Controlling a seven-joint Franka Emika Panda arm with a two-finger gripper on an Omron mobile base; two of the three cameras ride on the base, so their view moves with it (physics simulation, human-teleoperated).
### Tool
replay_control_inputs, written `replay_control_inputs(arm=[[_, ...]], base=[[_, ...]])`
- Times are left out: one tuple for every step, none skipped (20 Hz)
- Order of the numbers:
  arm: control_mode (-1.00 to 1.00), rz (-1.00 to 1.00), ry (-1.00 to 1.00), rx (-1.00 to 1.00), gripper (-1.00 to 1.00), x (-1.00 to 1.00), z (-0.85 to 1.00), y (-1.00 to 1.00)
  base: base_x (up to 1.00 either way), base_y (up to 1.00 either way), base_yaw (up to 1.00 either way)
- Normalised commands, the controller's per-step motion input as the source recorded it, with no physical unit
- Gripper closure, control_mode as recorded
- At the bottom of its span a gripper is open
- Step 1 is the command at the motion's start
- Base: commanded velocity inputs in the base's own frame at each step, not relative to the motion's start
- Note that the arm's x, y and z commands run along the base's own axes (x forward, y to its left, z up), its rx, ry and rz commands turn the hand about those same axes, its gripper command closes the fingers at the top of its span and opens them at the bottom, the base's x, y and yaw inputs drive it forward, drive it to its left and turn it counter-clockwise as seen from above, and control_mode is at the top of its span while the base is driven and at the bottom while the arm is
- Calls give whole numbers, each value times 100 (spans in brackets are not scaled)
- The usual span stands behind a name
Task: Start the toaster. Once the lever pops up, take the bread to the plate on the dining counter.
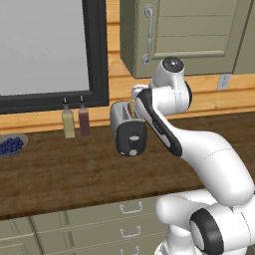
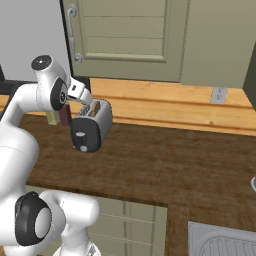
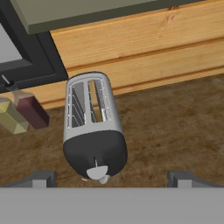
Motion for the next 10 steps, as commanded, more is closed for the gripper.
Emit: replay_control_inputs(arm=[[-100,0,0,0,-100,0,0,0],[-100,0,0,0,-100,0,0,0],[-100,0,0,0,-100,0,0,0],[-100,0,0,0,-100,0,0,0],[-100,0,0,0,-100,0,0,0],[-100,0,0,0,-100,0,0,0],[-100,0,0,0,-100,0,0,0],[-100,0,0,0,-100,0,0,0],[-100,0,0,0,-100,0,0,0],[-100,0,0,0,-100,0,0,0]], base=[[0,0,0],[0,0,0],[0,0,0],[0,0,0],[0,0,0],[0,0,0],[0,0,0],[0,0,0],[0,0,0],[0,0,0]])
